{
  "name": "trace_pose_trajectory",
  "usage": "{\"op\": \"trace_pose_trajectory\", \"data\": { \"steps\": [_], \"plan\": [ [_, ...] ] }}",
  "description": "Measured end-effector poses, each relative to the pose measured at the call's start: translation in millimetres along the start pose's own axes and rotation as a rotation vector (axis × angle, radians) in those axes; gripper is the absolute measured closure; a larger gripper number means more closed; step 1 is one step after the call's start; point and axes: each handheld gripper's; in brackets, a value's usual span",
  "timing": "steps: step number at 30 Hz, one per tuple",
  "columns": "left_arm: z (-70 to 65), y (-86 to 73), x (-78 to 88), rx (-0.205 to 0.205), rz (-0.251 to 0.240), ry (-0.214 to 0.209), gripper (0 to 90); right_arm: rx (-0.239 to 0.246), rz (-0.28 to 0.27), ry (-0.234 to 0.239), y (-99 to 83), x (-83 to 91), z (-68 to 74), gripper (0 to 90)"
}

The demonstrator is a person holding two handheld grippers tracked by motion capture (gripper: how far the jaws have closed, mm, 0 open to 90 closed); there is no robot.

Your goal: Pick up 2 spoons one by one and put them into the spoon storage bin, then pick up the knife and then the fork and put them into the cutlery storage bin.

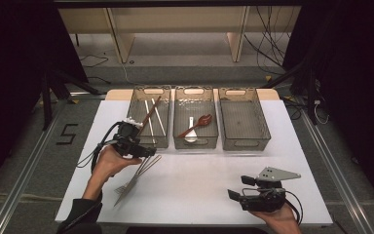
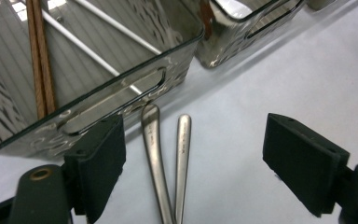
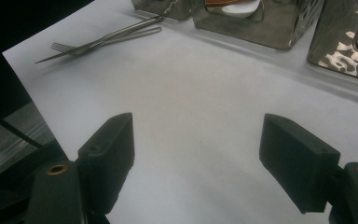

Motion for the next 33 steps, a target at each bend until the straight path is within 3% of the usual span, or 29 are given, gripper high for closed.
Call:
{"op": "trace_pose_trajectory", "data": {
  "steps": [10,22,33],
  "plan": [
    [8.7,-15.2,-5.8,0.027,0.043,0.012,20.0,0.001,-0.001,0.000,0.1,0.3,0.8,27.2],
    [20.1,-29.3,-21.6,0.065,0.157,0.053,20.8,-0.003,0.001,-0.002,-0.3,-0.5,1.3,27.2],
    [28.3,-34.7,-27.9,0.094,0.234,0.052,26.6,-0.005,0.001,-0.002,-0.9,0.4,-0.2,27.2]
  ]
}}
Point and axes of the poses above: each handheld gripper's, and its own axes: x roughly backward along the jaws, y roughly out of its top, z roughly to its left, and after that the axes turned 13 degrees about y, right-handed
